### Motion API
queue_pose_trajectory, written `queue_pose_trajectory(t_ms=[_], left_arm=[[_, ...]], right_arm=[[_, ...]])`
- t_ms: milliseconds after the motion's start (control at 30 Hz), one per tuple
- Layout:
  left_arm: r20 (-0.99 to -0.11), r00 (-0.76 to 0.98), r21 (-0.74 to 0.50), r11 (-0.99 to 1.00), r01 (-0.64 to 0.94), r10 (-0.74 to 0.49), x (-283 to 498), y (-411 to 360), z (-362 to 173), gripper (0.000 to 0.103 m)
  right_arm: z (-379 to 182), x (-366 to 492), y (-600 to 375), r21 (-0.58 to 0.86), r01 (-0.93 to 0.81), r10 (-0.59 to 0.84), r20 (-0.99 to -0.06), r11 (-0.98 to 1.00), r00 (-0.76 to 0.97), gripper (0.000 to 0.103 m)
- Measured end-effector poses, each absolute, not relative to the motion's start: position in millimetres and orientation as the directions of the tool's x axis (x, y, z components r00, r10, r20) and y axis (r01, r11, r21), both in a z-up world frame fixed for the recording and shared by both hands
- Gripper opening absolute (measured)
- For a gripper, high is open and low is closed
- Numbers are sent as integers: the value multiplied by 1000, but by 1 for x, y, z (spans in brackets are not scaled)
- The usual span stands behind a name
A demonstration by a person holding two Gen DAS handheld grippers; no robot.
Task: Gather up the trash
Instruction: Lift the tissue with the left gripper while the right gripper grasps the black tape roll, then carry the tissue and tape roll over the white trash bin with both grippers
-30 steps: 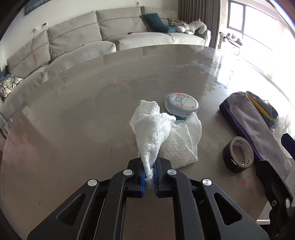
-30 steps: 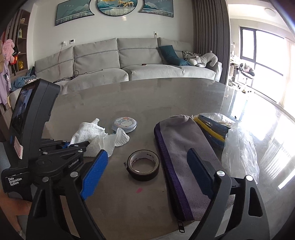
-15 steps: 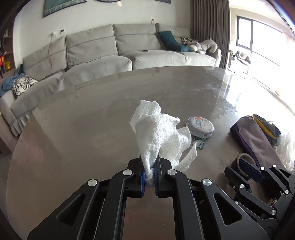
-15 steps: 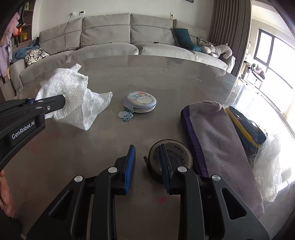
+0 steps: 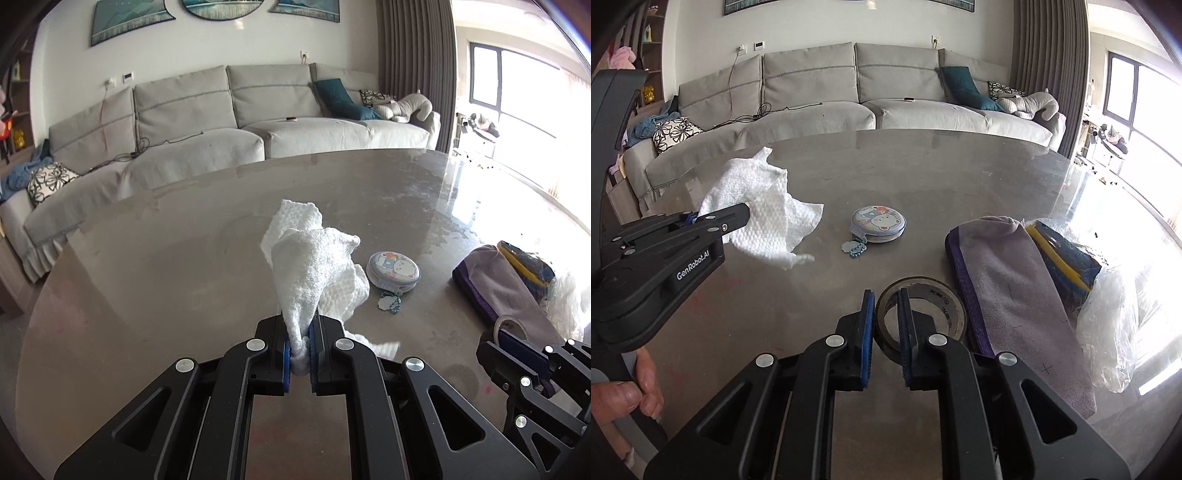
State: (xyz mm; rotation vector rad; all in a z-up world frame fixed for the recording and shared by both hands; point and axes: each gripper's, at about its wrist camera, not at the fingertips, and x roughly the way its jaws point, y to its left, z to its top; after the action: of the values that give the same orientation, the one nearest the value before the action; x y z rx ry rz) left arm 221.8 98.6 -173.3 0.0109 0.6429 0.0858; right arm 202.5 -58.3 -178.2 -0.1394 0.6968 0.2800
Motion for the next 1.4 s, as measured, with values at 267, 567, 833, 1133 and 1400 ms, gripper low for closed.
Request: queue_pose_trajectory(t_ms=[267,567,833,1133,1400], left_arm=[[-579,815,-24,998,-65,39,193,99,-159,7],[-579,811,-65,996,59,-86,130,77,-134,7],[-591,773,-51,967,249,-230,69,11,-128,7],[-620,713,-25,917,398,-326,25,-48,-143,7],[-668,641,-18,869,494,-378,3,-85,-166,7]], right_arm=[[-140,164,-62,-38,-313,231,-591,949,773,14],[-115,101,-91,-21,-281,223,-551,960,804,14],[-109,40,-138,-18,-177,139,-540,984,830,14],[-127,-17,-191,5,-33,30,-563,999,826,14],[-140,-52,-224,15,52,-34,-574,999,818,14]])
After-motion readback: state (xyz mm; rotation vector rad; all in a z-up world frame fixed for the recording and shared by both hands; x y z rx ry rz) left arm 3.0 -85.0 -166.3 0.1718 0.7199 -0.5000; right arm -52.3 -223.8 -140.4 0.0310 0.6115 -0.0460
